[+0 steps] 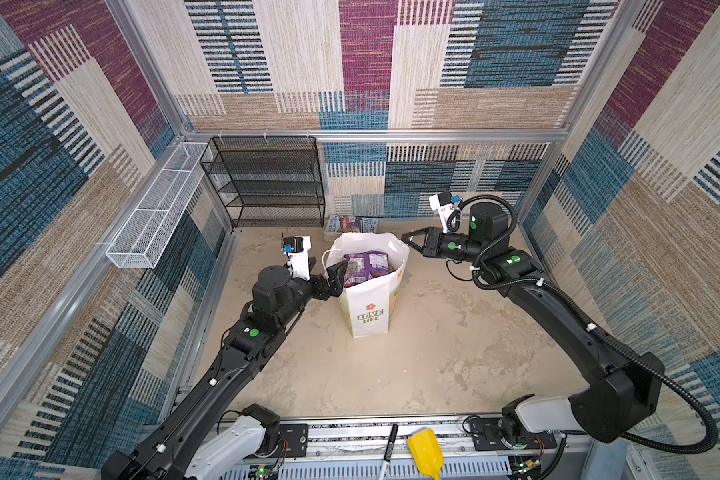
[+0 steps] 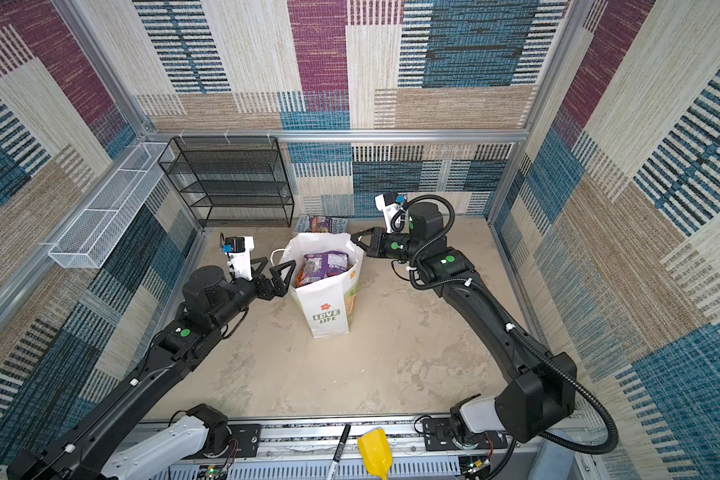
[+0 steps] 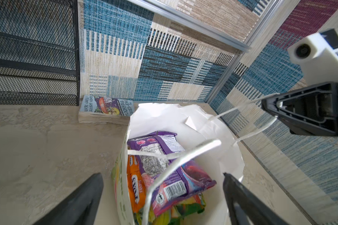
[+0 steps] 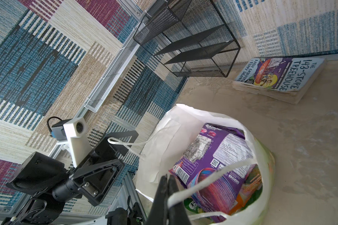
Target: Place the snacks into the paper bag
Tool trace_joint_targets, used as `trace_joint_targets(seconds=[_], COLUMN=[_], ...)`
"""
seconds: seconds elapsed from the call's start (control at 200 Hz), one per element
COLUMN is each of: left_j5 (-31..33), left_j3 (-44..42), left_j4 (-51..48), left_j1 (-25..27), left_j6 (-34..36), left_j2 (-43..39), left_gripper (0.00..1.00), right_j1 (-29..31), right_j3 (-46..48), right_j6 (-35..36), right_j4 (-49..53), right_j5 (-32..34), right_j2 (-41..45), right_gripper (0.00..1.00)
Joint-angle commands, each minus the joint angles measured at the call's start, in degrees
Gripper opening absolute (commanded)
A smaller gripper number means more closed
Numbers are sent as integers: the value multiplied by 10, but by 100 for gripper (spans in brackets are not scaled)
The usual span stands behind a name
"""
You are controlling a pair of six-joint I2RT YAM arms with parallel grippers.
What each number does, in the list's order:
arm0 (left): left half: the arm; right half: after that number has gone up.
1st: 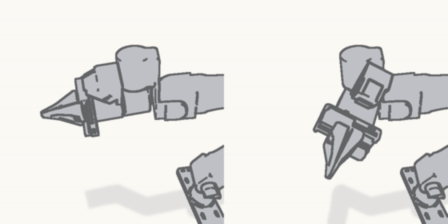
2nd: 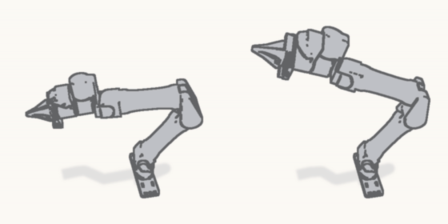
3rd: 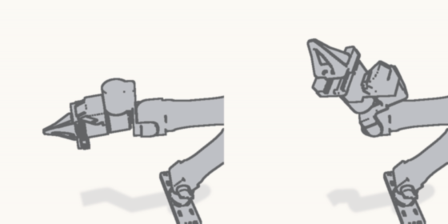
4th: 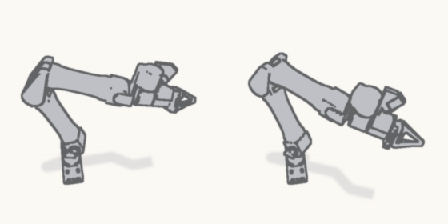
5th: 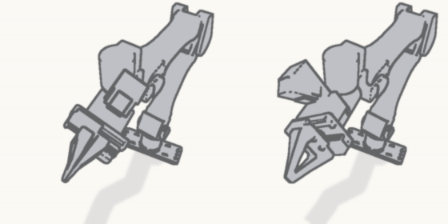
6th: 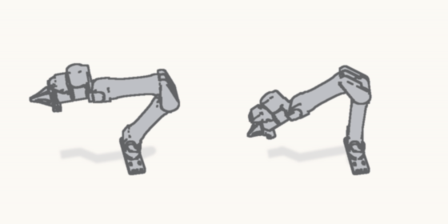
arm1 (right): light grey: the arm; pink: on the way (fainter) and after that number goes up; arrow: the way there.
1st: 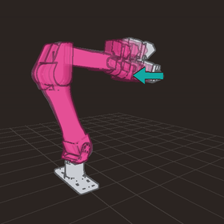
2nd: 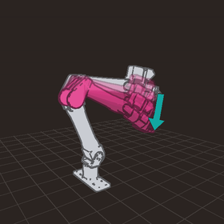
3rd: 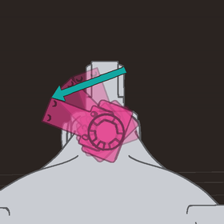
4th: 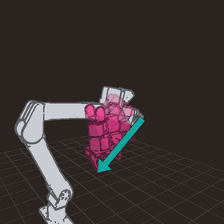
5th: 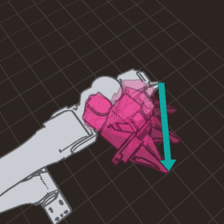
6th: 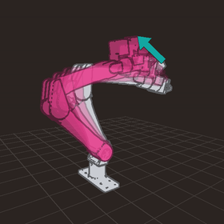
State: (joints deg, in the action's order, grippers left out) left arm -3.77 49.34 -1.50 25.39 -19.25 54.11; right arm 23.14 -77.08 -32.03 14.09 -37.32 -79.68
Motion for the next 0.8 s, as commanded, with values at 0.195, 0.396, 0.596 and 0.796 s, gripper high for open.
trace_joint_targets(seconds=[0.195,0.396,0.596,0.796], left_j5=[8,11,13,14], left_j3=[101,160,186,206], left_j4=[-138,-186,-195,-207], left_j1=[-1,-2,-2,-2], left_j6=[50,72,68,64], left_j2=[56,106,124,135], left_gripper=[87,75,48,14], right_j1=[0,0,0,0], right_j3=[-11,-9,-6,-13], right_j6=[8,17,24,29], right_j4=[-8,5,13,19], right_j5=[-14,-11,-10,-7], right_j2=[4,13,18,18], right_gripper=[0,0,0,0])
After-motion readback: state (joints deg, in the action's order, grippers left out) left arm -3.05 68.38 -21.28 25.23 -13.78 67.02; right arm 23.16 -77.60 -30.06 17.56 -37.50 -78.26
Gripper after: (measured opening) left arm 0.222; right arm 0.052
